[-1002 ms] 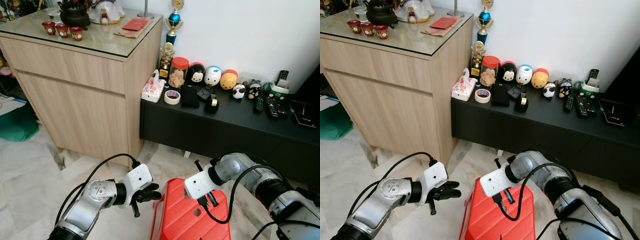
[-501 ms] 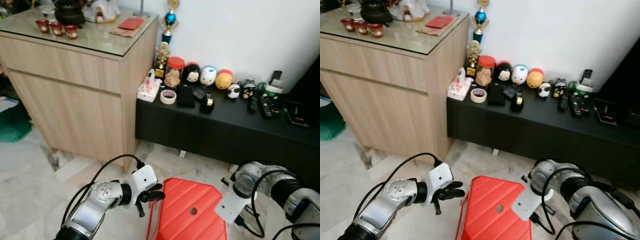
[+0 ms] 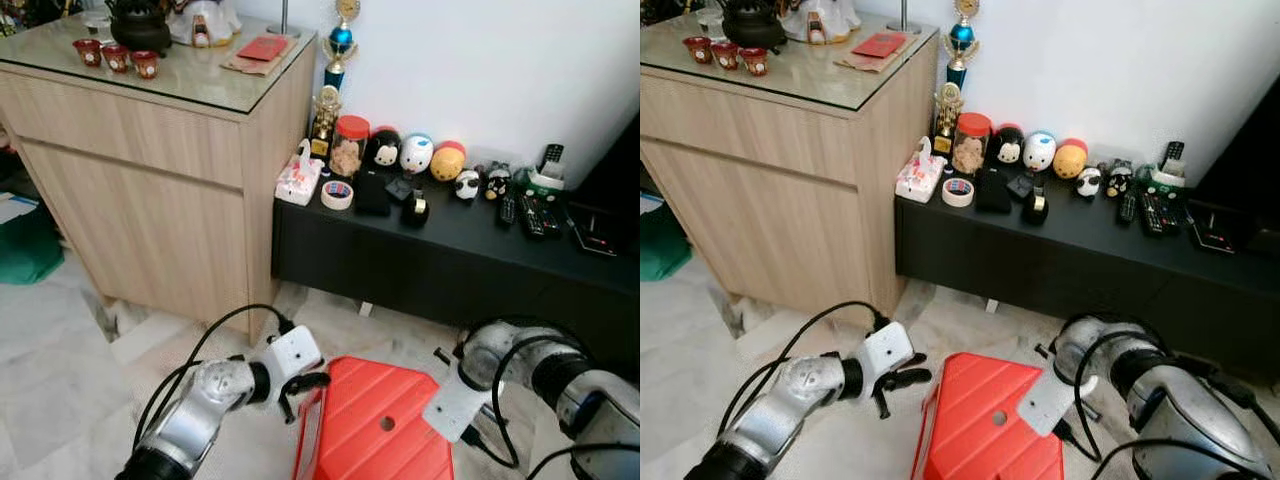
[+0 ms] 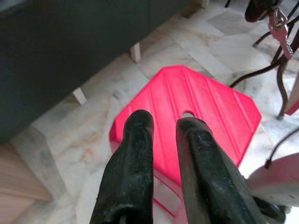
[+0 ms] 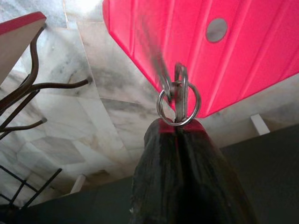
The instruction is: Hang keys on a hook
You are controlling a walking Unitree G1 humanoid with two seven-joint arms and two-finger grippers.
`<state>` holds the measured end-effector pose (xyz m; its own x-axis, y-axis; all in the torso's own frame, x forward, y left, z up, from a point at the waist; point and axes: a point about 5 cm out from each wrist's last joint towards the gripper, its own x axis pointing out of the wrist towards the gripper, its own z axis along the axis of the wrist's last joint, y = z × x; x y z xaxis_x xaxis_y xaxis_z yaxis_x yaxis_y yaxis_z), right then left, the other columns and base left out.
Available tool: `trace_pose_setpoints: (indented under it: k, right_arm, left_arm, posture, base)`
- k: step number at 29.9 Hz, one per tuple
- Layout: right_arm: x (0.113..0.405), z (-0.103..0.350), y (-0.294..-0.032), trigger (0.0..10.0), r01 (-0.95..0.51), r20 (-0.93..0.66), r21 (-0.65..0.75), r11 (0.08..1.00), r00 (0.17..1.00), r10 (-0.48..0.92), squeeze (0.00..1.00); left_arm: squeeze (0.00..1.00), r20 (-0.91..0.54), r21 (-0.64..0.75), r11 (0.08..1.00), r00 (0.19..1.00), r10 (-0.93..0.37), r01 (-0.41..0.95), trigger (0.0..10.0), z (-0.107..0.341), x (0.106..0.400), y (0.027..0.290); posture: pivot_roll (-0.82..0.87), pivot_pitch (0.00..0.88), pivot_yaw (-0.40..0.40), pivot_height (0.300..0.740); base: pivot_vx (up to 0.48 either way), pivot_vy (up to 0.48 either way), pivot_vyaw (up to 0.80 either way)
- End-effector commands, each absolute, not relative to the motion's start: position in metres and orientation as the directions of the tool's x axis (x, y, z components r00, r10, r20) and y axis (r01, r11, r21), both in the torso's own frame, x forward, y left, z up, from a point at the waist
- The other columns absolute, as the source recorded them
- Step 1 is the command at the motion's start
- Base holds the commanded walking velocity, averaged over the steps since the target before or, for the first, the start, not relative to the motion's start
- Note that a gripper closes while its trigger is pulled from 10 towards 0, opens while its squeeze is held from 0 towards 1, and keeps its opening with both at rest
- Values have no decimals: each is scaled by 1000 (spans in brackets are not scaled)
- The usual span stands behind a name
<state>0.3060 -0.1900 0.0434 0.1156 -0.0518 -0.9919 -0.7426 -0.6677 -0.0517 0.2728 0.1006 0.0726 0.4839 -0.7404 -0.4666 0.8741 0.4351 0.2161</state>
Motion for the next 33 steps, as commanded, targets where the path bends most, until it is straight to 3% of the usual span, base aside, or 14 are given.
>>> trace_pose_setpoints:
  k: [1, 8, 9, 10, 11, 13, 17, 18, 19, 22, 25, 27, 30, 33]
  right_arm:
    - [300, 36, -204, 0, -764, -990, -19, -645, 104, -94, 0]
    - [283, 3, -217, 0, -846, -967, -195, -496, 251, -49, 0]
    - [278, -4, -219, 0, -896, -961, -253, -365, 277, -15, 0]
    - [278, -4, -219, 0, -896, -961, -253, -365, 277, -15, 0]
    - [273, -12, -216, 0, -940, -942, -333, -73, 329, 64, 0]
    - [270, -19, -214, 10000, -877, -894, -392, 277, 435, 113, 0]
    - [264, -27, -209, 10000, -713, -843, -315, 626, 514, 160, 0]
    - [257, -34, -207, 10000, -524, -810, -211, 825, 566, 152, 0]
    - [249, -40, -208, 10000, -430, -818, -163, 888, 562, 123, 0]
    - [221, -59, -211, 10000, -439, -896, -134, 888, 436, 81, 0]
    - [187, -76, -215, 10000, -840, -984, -138, 525, 177, 25, 0]
    - [180, -77, -221, 10000, -861, -992, -111, 496, 128, 1, 0]
    - [202, -69, -219, 10000, -439, -930, -129, 889, 365, 45, 0]
    - [221, -56, -230, 10000, -236, -861, -183, 954, 508, -39, 0]
  left_arm:
    - [0, -466, 224, 427, 481, -742, 876, 10000, 72, 274, 98]
    - [0, -430, 298, 497, 580, -692, 815, 10000, 75, 283, 97]
    - [0, -413, 324, 515, 608, -678, 794, 10000, 75, 285, 96]
    - [0, -413, 324, 515, 608, -678, 794, 10000, 75, 285, 96]
    - [0, -383, 327, 557, 646, -660, 763, 10000, 76, 288, 95]
    - [0, -334, 300, 619, 688, -644, 726, 10000, 77, 289, 95]
    - [0, -312, 291, 660, 721, -618, 692, 10000, 77, 291, 97]
    - [0, -293, 286, 684, 741, -604, 671, 10000, 77, 292, 96]
    - [0, -283, 281, 694, 748, -601, 664, 10000, 78, 292, 95]
    - [0, -272, 277, 710, 761, -589, 648, 10000, 78, 293, 93]
    - [0, -272, 260, 697, 743, -611, 668, 10000, 77, 291, 88]
    - [0, -270, 259, 691, 737, -619, 675, 10000, 77, 290, 87]
    - [0, -266, 261, 699, 745, -611, 666, 10000, 76, 290, 89]
    - [0, -264, 259, 707, 752, -603, 658, 10000, 75, 290, 90]
  posture:
    - [89, 0, -186, 730]
    - [107, 0, -202, 730]
    - [108, 0, -206, 730]
    - [108, 0, -206, 730]
    - [109, 0, -206, 730]
    - [98, 0, -194, 730]
    - [86, 0, -181, 730]
    - [83, 0, -179, 730]
    - [86, 0, -177, 730]
    - [87, 0, -175, 730]
    - [93, 0, -174, 730]
    - [92, 0, -175, 730]
    - [91, 0, -175, 730]
    - [82, 0, -169, 730]
  base:
    - [0, 0, 0]
    - [0, 0, 0]
    - [0, 0, 0]
    - [0, 0, 0]
    - [0, 0, 0]
    - [0, 0, 0]
    - [0, 0, 0]
    - [0, 0, 0]
    - [0, 0, 0]
    - [0, 0, 0]
    - [0, 0, 0]
    - [0, 0, 0]
    - [0, 0, 0]
    - [0, 0, 0]
